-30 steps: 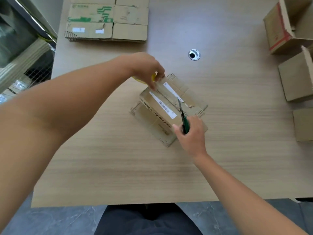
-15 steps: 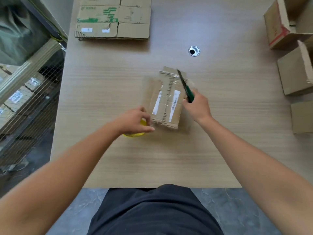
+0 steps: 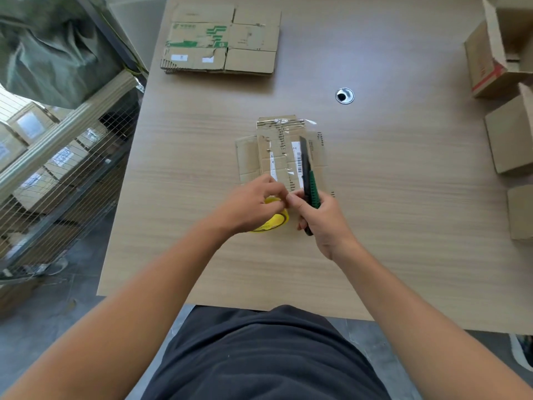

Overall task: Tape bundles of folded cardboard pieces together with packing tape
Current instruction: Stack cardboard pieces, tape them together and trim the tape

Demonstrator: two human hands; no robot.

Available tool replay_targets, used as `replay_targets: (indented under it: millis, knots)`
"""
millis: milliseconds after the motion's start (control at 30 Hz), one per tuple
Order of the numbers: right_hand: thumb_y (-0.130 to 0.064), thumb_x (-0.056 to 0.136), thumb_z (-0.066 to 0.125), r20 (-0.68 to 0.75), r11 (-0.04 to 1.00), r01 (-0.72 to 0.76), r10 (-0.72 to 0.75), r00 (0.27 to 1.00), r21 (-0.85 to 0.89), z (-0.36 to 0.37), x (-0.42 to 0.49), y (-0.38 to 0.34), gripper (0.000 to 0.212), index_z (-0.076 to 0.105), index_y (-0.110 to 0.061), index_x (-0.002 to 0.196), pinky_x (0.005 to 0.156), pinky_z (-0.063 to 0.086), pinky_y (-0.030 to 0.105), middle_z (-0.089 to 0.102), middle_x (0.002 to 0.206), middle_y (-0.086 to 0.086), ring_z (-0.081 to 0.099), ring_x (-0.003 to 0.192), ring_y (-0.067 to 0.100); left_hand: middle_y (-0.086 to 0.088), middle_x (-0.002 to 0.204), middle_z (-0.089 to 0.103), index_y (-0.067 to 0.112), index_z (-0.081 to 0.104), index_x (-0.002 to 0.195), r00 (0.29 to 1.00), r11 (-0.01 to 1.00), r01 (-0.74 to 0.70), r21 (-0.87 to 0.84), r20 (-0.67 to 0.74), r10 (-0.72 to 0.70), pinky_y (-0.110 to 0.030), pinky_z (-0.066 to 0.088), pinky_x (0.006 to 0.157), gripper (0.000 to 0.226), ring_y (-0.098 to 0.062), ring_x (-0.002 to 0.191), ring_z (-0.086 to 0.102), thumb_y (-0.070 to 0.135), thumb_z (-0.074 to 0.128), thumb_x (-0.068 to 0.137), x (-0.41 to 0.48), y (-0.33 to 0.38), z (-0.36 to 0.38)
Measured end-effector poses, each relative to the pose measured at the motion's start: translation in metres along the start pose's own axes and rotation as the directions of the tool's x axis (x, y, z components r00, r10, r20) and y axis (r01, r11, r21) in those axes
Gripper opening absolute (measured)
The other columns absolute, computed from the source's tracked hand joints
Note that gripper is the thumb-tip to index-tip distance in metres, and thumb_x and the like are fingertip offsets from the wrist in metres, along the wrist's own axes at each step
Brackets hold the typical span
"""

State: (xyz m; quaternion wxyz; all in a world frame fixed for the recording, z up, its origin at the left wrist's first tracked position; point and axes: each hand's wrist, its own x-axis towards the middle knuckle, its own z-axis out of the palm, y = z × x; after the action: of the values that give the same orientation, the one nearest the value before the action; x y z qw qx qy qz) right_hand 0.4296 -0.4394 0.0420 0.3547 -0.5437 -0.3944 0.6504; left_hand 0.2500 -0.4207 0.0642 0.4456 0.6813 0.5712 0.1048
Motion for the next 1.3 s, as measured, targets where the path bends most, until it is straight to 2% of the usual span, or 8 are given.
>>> replay_targets:
  millis: [133, 267, 400, 600, 733, 833, 1000, 1300]
  knots:
    - [-0.015, 0.089, 0.078, -0.064, 1.000, 0.018, -0.019, 0.998, -0.011, 0.000, -0.008, 0.000, 0.010, 0.069, -0.011, 0.090, 0.051, 0.042, 0.021, 0.063, 0.077, 0.004, 0.050, 0.057, 0.008, 0.007, 0.099, 0.053, 0.023, 0.068, 0.096, 1.000, 1.000, -0.016, 0.021, 0.009, 0.016, -0.043, 0.048, 0.089, 0.020, -0.015, 0.094, 0.056, 0.034, 0.054, 0.087, -0.004, 0.005, 0.008]
    - [-0.015, 0.088, 0.078, 0.034, 0.974, 0.112, -0.107, 0.994, -0.199, -0.011, -0.009, -0.004, 0.010, 0.070, -0.021, 0.086, 0.060, 0.042, 0.015, 0.063, 0.070, -0.015, 0.053, 0.062, 0.000, 0.010, 0.099, 0.053, 0.033, 0.068, 0.093, 0.999, 1.000, -0.027, 0.008, -0.027, 0.028, -0.037, 0.047, 0.088, 0.006, -0.013, 0.094, 0.055, 0.030, 0.062, 0.093, -0.010, 0.008, 0.008]
    - [-0.017, 0.085, 0.080, 0.034, 0.946, 0.091, -0.085, 0.996, -0.311, -0.019, -0.009, -0.006, 0.017, 0.068, -0.027, 0.078, 0.068, 0.043, 0.024, 0.060, 0.087, -0.002, 0.056, 0.071, 0.008, 0.014, 0.099, 0.052, 0.038, 0.067, 0.092, 0.998, 0.999, -0.051, -0.002, -0.030, 0.050, -0.031, 0.045, 0.086, 0.010, -0.010, 0.095, 0.055, 0.029, 0.064, 0.095, -0.015, 0.009, 0.005]
    - [-0.010, 0.091, 0.072, 0.025, 0.968, 0.070, -0.065, 0.998, -0.242, -0.019, -0.015, -0.014, 0.013, 0.062, -0.011, 0.082, 0.054, 0.044, 0.024, 0.061, 0.070, -0.002, 0.056, 0.064, 0.013, 0.010, 0.106, 0.068, 0.038, 0.067, 0.116, 0.997, 0.995, -0.051, 0.090, -0.048, 0.056, -0.032, 0.048, 0.085, 0.020, -0.011, 0.099, 0.060, 0.043, 0.055, 0.100, -0.022, 0.011, 0.007]
    - [0.000, 0.091, 0.066, -0.003, 0.990, 0.023, -0.023, 1.000, -0.136, -0.029, -0.016, -0.024, 0.019, 0.061, -0.016, 0.081, 0.047, 0.040, 0.019, 0.064, 0.068, -0.002, 0.057, 0.060, 0.012, 0.009, 0.094, 0.076, 0.035, 0.046, 0.143, 0.997, 0.988, 0.018, -0.154, 0.072, -0.007, -0.025, 0.053, 0.078, 0.041, -0.005, 0.080, 0.068, 0.044, 0.050, 0.103, -0.027, 0.007, 0.004]
    - [0.001, 0.090, 0.066, -0.075, 0.999, 0.003, -0.007, 0.997, -0.054, -0.033, -0.019, -0.022, 0.020, 0.059, -0.016, 0.082, 0.042, 0.036, 0.019, 0.064, 0.067, 0.001, 0.051, 0.048, 0.012, -0.003, 0.084, 0.076, 0.020, 0.056, 0.122, 0.991, 0.936, -0.023, -0.351, 0.117, 0.068, -0.031, 0.053, 0.072, 0.021, -0.021, 0.078, 0.071, 0.030, 0.053, 0.105, -0.029, 0.000, -0.002]
    - [-0.002, 0.088, 0.065, -0.352, 0.999, -0.020, 0.031, 0.935, 0.037, -0.062, -0.004, -0.013, 0.023, 0.056, -0.021, 0.079, 0.048, 0.035, 0.026, 0.057, 0.054, -0.004, 0.049, 0.046, 0.014, 0.008, 0.052, 0.060, 0.029, 0.068, 0.097, 0.997, 0.993, 0.083, 0.079, -0.009, -0.082, -0.025, 0.037, 0.054, 0.012, -0.003, 0.046, 0.051, 0.040, 0.063, 0.097, -0.021, -0.038, -0.022]
    - [-0.002, 0.091, 0.062, -0.346, 0.989, -0.129, 0.145, 0.927, 0.068, -0.060, 0.033, 0.028, 0.023, 0.055, -0.020, 0.079, 0.052, 0.042, 0.029, 0.058, 0.062, -0.003, 0.052, 0.051, 0.013, 0.009, 0.047, 0.043, 0.026, 0.071, 0.077, 0.988, 0.980, 0.145, 0.138, -0.067, -0.137, -0.026, 0.032, 0.051, 0.023, -0.006, 0.044, 0.038, 0.048, 0.076, 0.085, 0.010, -0.075, -0.025]
